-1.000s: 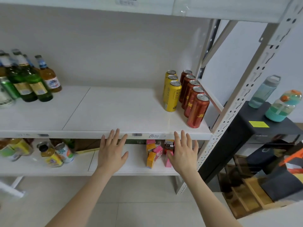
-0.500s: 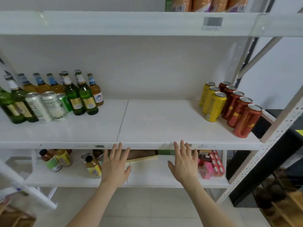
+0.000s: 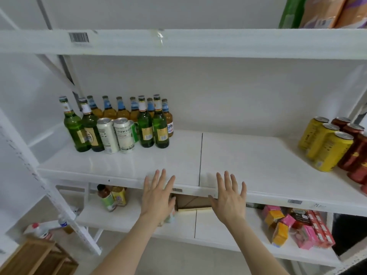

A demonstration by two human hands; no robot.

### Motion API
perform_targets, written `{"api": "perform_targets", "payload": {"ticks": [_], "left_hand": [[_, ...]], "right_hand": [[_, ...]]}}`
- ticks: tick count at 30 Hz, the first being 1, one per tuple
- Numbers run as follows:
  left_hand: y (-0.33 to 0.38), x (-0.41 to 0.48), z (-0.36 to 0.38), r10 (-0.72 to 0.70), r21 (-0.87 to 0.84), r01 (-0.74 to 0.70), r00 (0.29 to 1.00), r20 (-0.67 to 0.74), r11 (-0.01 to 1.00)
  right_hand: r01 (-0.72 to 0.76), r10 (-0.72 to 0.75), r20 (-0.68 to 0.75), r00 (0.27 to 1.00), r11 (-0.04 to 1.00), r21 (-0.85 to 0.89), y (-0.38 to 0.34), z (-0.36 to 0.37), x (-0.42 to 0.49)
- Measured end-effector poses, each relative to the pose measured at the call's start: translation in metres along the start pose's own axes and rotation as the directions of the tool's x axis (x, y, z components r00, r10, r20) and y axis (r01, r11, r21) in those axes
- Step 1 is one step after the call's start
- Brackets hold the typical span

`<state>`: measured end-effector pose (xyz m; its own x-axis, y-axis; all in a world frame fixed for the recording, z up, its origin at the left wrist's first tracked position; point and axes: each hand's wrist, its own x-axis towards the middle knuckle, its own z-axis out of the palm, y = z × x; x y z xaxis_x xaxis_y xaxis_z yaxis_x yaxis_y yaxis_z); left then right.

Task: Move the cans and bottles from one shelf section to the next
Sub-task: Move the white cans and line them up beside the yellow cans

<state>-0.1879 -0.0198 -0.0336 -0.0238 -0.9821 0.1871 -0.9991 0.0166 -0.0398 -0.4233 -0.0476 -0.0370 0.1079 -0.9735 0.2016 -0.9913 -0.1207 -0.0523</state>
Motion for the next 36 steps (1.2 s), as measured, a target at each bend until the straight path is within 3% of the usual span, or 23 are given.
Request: {"api": "perform_targets", "payload": {"ticks": [6,11,24,36], "left_hand": [[-0.078,0.033,-0.008,0.015,0.03,-0.013,0.999,-0.043,0.999],[-0.149,0.04,-0.006,0.007,0.028,-0.006,0.999,-0.047,1.0],[-0.363,0.058,0.007,0.15,0.066,-0.147,0.988,-0.046,0.987],[-0.417,0.094,0.025,0.119,-0.074,-0.126,0.989,-0.087,0.989]], "right_hand": [[-0.03,0.036,-0.117,0.992,0.998,0.054,-0.073,-0.007,0.045],[-0.009,0.009,-0.064,0.998,1.0,0.011,-0.146,0.002,0.063],[-0.119,0.121,-0.073,0.99,0.993,0.024,-0.344,0.028,0.075],[-0.136,0.136,-0.102,0.985,0.991,0.013,-0.39,0.026,0.121]]}}
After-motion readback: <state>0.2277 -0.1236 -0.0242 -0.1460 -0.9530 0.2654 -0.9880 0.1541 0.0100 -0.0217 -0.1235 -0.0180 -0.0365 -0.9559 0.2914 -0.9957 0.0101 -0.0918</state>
